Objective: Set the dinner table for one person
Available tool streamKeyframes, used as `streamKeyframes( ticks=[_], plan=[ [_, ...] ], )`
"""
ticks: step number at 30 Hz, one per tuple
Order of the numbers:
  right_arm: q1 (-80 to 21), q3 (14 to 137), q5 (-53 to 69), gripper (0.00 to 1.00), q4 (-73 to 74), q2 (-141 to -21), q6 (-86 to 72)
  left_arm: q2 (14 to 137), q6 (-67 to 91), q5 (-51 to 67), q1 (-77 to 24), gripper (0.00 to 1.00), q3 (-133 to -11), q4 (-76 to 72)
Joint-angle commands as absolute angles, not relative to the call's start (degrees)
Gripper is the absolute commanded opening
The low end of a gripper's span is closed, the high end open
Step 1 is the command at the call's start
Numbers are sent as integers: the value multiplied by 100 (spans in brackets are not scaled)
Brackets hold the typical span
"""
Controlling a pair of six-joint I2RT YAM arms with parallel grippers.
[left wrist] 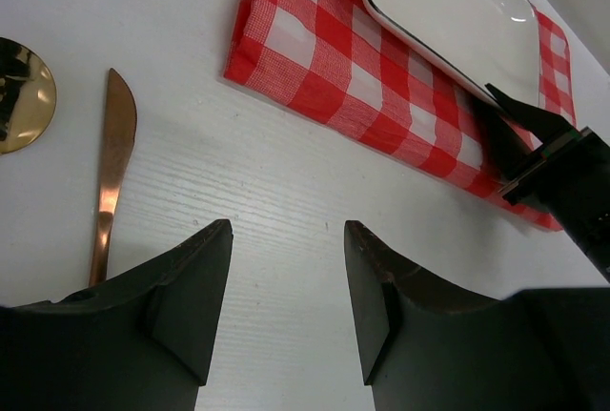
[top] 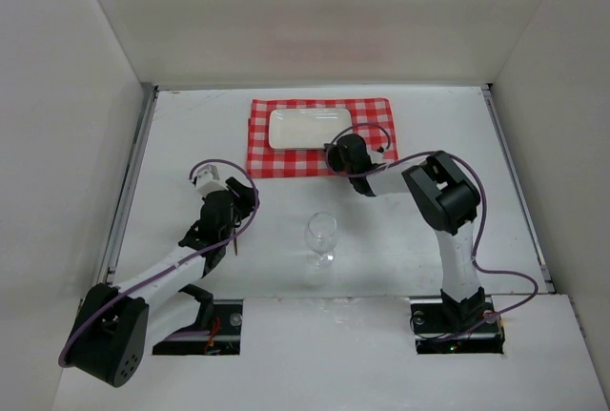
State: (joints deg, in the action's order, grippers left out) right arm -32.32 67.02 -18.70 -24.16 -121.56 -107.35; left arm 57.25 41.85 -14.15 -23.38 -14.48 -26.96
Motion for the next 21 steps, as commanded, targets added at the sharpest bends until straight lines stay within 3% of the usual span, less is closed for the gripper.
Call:
streamKeyframes(
  ticks=[1, 4, 11, 14, 21],
  plan=[
    [-3230, 7251, -1934, 0, -3604, -11971, -10951, 5704, 4166, -1397, -2289, 48, -1389, -2944],
    [-3221, 7242, -1925, 3, -3507, -12006, -10995, 5722, 4175, -1397, -2289, 48, -1397, -2944],
    [-3230, 7181, -1890, 38, -3358, -12006, -11031, 5713, 4175, -1397, -2289, 48, -1397, -2944],
    [-3212, 7137, -1890, 49, -3252, -11866, -10960, 5713, 4175, -1397, -2289, 48, -1397, -2944],
    [-3186, 6874, -1872, 57, -2857, -11426, -10811, 5739, 4175, -1397, -2289, 48, -1397, -2944]
  ],
)
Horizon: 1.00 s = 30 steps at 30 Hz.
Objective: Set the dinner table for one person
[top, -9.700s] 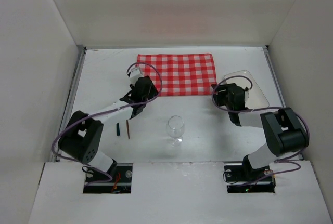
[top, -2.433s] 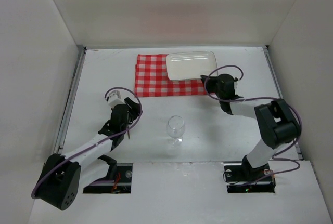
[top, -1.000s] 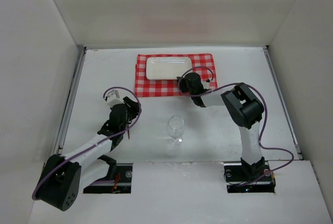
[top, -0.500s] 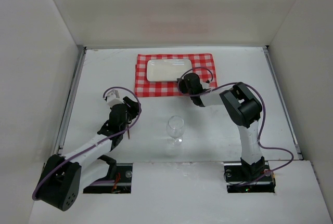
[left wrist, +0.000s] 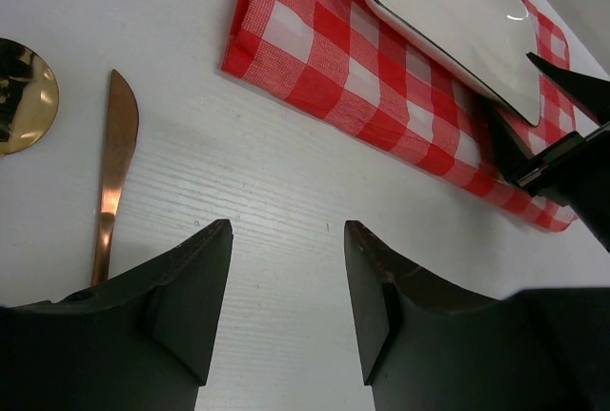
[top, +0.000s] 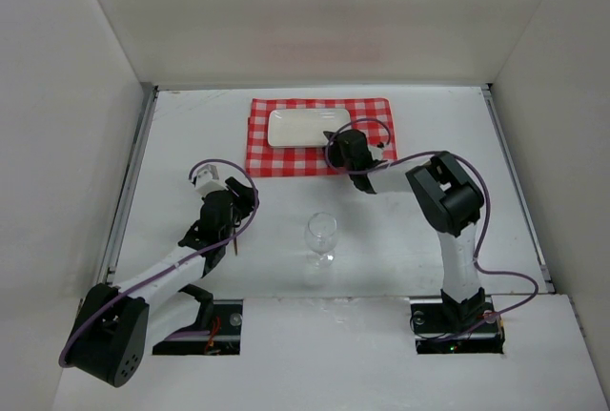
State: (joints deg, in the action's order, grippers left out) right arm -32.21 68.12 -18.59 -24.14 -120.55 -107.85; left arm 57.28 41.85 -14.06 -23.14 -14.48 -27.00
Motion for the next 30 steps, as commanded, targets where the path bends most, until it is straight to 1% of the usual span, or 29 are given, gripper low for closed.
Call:
streamKeyframes(
  ticks=[1, 6, 15, 18, 22, 23, 24, 26, 27, 28, 30],
  plan=[
    [-3186, 6786, -1872, 59, -2830, -11374, -10811, 5739, 4175, -1397, -2289, 48, -1397, -2944],
    [-3186, 6224, -1855, 63, -2839, -11057, -10837, 5678, 4175, -1397, -2289, 48, -1389, -2927],
    [-3212, 5266, -1846, 62, -2830, -10495, -10811, 5608, 4201, -1397, -2289, 48, -1354, -2909],
    [-3212, 4809, -1837, 60, -2830, -10039, -10443, 5590, 4201, -1397, -2289, 48, -1345, -2892],
    [-2994, 4168, -1828, 57, -2655, -9038, -9556, 5572, 4201, -1397, -2289, 47, -1327, -2883],
    [-2923, 4044, -1811, 55, -2567, -8757, -9328, 5590, 4201, -1397, -2289, 47, -1327, -2883],
    [-2861, 3965, -1784, 51, -2479, -8510, -9090, 5607, 4201, -1397, -2289, 45, -1327, -2883],
    [-2712, 3815, -1627, 38, -2208, -7808, -8144, 5651, 4192, -1380, -2298, 35, -1336, -2883],
    [-2668, 3788, -1487, 28, -1997, -7431, -7617, 5651, 4192, -1380, -2298, 29, -1336, -2883],
    [-2650, 3805, -1311, 21, -1743, -7027, -7046, 5608, 4192, -1380, -2307, 23, -1327, -2883],
    [-2685, 4033, -1134, 12, -884, -6200, -5964, 5485, 4192, -1380, -2351, 17, -1301, -2883]
  ],
)
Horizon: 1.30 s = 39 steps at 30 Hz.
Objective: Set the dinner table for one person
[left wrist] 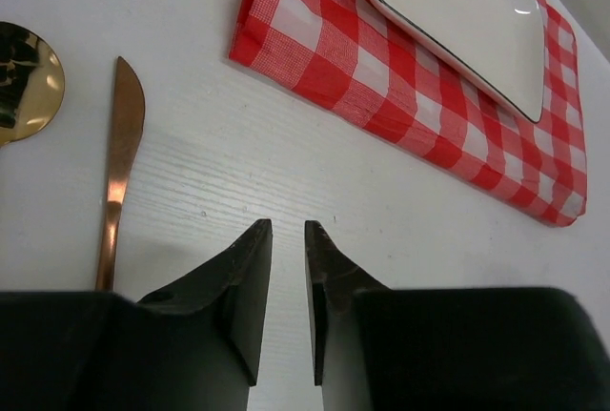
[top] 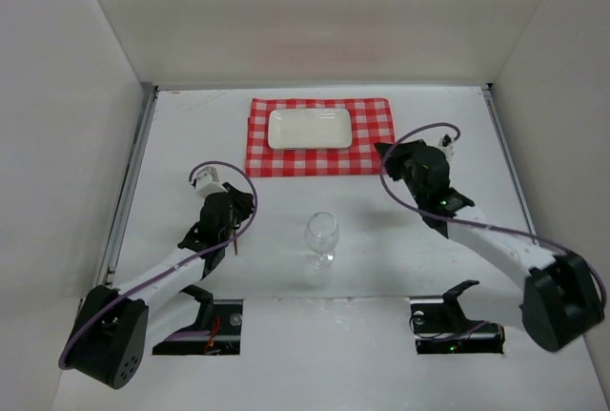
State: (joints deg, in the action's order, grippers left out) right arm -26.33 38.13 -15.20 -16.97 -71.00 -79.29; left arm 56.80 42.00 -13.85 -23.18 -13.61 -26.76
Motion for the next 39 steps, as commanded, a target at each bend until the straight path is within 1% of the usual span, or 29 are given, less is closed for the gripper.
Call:
streamKeyframes(
  ticks=[1, 3, 6, 9, 12, 17, 21, 30, 39],
  plan=[
    [-2746, 4252, -1134, 10, -339, -5848, -5472, 5441, 4184, -1371, -2377, 16, -1301, -2883],
    [-3105, 4857, -1142, 9, 777, -5372, -4575, 5414, 4175, -1371, -2430, 15, -1292, -2909],
    [-3903, 5859, -1309, 13, 2280, -5264, -3527, 5484, 4184, -1371, -2474, 16, -1292, -2935],
    [-4844, 6660, -1730, 22, 3407, -5641, -2972, 5537, 4201, -1354, -2465, 19, -1301, -2944],
    [-5566, 7258, -2135, 31, 4059, -6186, -2620, 5476, 4201, -1310, -2404, 23, -1283, -2936],
    [-5866, 7742, -2215, 44, 4324, -6784, -2251, 5335, 4210, -1301, -2316, 27, -1239, -2883],
    [-6077, 7963, -2048, 46, 4473, -7162, -2092, 5379, 4210, -1301, -2298, 28, -1239, -2883],
    [-6350, 7858, -1819, 48, 4500, -7392, -2065, 5458, 4228, -1301, -2298, 29, -1239, -2918],
    [-6350, 7629, -1573, 44, 4342, -7515, -2109, 5467, 4254, -1301, -2298, 30, -1248, -2909]
  ],
)
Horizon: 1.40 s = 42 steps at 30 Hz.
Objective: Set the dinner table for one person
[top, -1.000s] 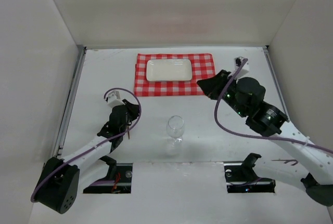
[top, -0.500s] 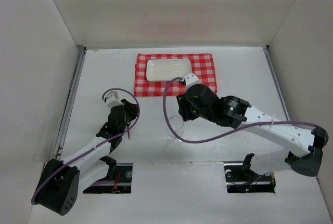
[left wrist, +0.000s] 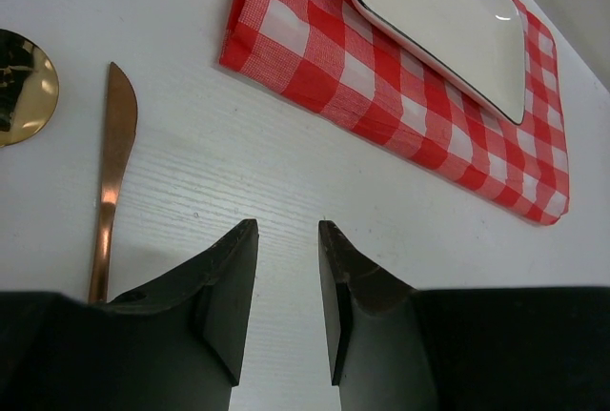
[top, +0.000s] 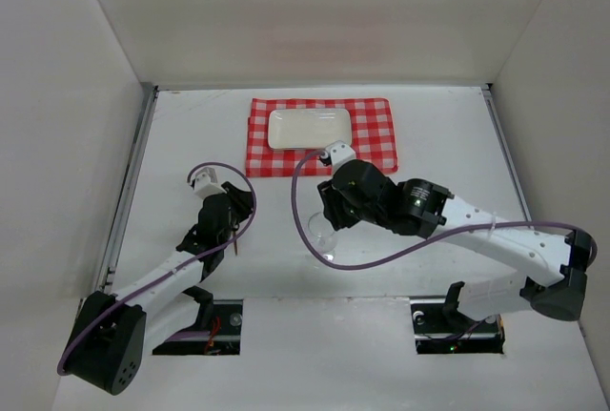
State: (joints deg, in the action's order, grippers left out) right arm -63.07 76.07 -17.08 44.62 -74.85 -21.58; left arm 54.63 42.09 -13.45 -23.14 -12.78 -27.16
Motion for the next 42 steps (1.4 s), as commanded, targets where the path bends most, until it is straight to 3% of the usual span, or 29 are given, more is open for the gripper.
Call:
streamKeyframes(
  ticks=[1, 16, 24, 28, 34, 42],
  plan=[
    [-6350, 7629, -1565, 43, 4324, -7523, -2101, 5467, 4254, -1301, -2289, 30, -1248, -2900],
    [-6262, 7409, -1485, 33, 4219, -7787, -2030, 5449, 4263, -1301, -2281, 30, -1248, -2892],
    [-6253, 7488, -1696, 10, 4289, -7752, -1969, 5449, 4263, -1301, -2281, 30, -1239, -2892],
    [-6210, 7672, -2073, 5, 4412, -7445, -1890, 5484, 4271, -1301, -2281, 30, -1239, -2918],
    [-5472, 7831, -2241, 4, 3974, -7040, -1732, 5484, 4271, -1301, -2298, 30, -1239, -2927],
    [-3611, 8497, -2364, 3, 3051, -7653, -1521, 5572, 4289, -1301, -2325, 31, -1257, -2936]
  ],
)
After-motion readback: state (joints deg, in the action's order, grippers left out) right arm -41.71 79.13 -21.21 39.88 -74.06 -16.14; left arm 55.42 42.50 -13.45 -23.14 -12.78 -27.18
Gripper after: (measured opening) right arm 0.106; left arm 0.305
